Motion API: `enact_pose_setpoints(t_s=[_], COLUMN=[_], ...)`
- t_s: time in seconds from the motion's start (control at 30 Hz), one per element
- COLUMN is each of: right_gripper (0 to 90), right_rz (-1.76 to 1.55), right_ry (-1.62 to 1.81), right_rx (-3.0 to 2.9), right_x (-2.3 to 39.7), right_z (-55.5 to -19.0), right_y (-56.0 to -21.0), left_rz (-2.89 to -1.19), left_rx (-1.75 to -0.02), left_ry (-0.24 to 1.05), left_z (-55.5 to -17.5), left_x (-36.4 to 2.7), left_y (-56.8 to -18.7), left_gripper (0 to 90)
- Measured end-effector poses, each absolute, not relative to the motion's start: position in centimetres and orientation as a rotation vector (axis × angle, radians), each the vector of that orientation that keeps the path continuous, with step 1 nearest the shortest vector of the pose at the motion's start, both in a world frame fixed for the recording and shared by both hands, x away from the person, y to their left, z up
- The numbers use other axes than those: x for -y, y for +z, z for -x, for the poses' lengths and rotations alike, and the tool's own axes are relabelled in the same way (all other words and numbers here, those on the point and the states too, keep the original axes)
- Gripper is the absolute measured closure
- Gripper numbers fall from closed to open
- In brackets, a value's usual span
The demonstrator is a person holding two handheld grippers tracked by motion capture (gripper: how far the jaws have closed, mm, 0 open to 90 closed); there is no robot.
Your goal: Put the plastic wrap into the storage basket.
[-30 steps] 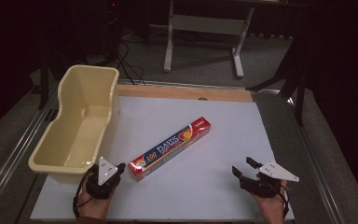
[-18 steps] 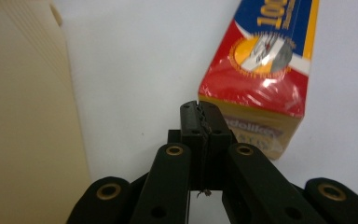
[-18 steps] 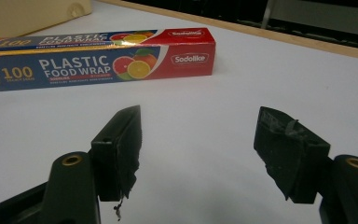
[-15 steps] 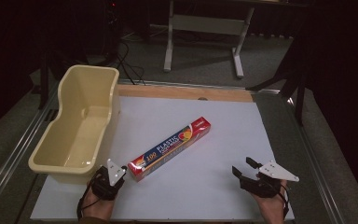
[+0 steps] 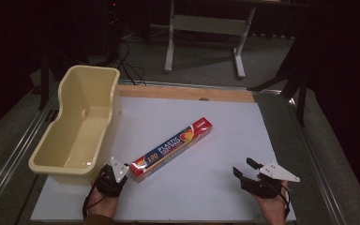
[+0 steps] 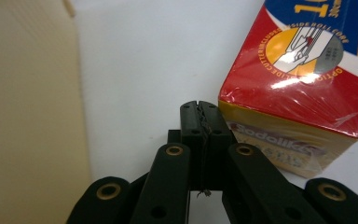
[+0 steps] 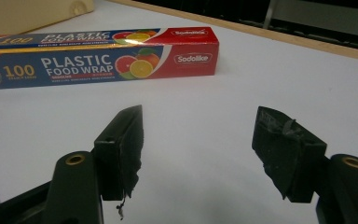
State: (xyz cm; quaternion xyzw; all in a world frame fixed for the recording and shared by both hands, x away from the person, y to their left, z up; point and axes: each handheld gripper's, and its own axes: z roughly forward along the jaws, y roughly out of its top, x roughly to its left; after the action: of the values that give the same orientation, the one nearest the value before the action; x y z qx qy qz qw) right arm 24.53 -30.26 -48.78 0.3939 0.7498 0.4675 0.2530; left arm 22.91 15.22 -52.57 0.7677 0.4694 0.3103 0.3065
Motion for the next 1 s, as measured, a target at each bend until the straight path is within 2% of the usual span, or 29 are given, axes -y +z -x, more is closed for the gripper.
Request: enact_pose_setpoints(t_s=[0.7, 1.0], right_gripper=[33.5, 33.5], right_rz=[-1.082, -1.106], right_ry=[1.257, 1.247], right_rx=[-2.051, -2.057], right_x=[30.0, 30.0], right_z=[-24.8, -24.9], right_y=[-48.9, -49.0], left_rz=[-2.116, -2.146], left_rx=[-0.850, -0.686], left_ry=[0.498, 0.360], left_z=[-18.8, -18.5], left_x=[-7.9, -1.9], left_y=[-52.6, -52.8], left_gripper=[90.0, 90.0])
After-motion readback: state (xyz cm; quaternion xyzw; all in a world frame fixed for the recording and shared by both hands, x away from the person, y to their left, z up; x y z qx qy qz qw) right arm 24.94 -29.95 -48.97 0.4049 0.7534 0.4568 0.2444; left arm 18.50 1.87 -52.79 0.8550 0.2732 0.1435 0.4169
